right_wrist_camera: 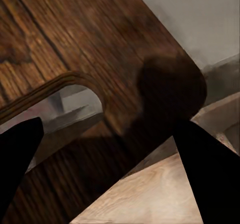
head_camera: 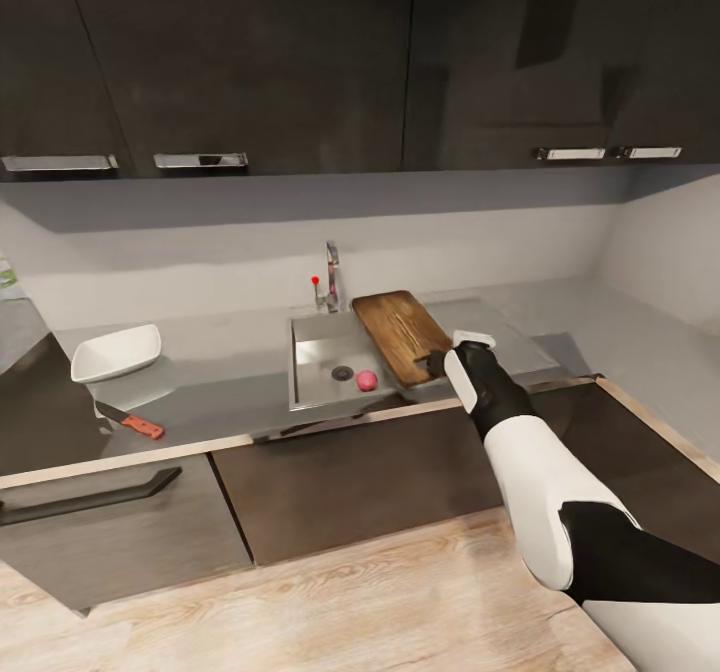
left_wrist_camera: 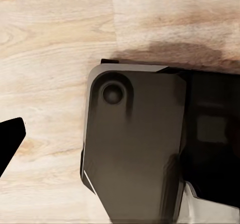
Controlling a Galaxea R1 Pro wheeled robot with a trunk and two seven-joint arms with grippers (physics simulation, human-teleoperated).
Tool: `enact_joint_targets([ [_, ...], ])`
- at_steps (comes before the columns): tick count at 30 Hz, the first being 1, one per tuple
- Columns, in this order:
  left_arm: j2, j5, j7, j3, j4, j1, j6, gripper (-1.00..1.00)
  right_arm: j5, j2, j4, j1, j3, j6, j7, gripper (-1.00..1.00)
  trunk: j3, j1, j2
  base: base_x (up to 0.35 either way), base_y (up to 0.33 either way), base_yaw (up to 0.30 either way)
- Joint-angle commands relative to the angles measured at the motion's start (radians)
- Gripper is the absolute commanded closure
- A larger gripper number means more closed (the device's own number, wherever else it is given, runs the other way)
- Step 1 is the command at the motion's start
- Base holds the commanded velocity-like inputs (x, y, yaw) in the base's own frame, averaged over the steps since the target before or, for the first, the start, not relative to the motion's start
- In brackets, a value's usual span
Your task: In the kitchen, take the Vidalia onion out of the sink, dice it on the chopping board with the paring knife, put the diced onion into the bowl on the countertop, then place both the paring knife and the chopping board into the sink.
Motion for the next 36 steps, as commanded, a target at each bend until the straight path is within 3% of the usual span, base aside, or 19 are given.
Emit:
enact_joint_targets([
  [1,0.000,0.010,-0.001,-0.001,0.002,0.000,0.000,-1.00,0.023,0.001,-0.001,-0.001,0.004,0.004,0.010,1.00,-0.001,0.001,-0.002,0.000,0.000,0.000],
  [3,0.000,0.010,-0.001,-0.001,0.005,0.000,0.000,-1.00,0.060,0.001,0.007,-0.001,0.018,0.005,0.049,1.00,-0.001,0.001,-0.002,0.000,0.000,0.000],
  [4,0.000,0.010,-0.001,0.000,0.007,0.000,0.000,-1.00,0.096,0.001,0.012,-0.001,0.025,0.005,0.101,1.00,-0.001,0.001,-0.002,0.000,0.005,0.000],
  [9,0.000,0.010,-0.001,0.000,0.008,0.000,0.000,-1.00,0.133,0.001,0.016,-0.001,0.031,0.014,0.222,1.00,-0.001,0.001,-0.002,0.000,0.070,0.000],
  [19,0.000,0.010,-0.001,0.000,0.010,0.000,0.000,-1.00,0.140,0.000,0.017,-0.001,0.032,0.027,0.262,1.00,-0.001,0.001,-0.002,0.000,0.216,0.000],
  [27,0.000,0.010,-0.001,0.000,0.010,0.000,0.000,-1.00,0.177,0.000,0.017,-0.001,0.032,0.028,0.339,1.00,-0.001,0.001,-0.002,0.001,0.280,0.000],
  [36,0.000,0.010,0.000,0.000,0.010,0.000,0.000,-1.00,0.181,0.000,0.018,-0.001,0.034,0.029,0.348,1.00,-0.001,0.001,-0.002,0.123,0.290,0.000],
])
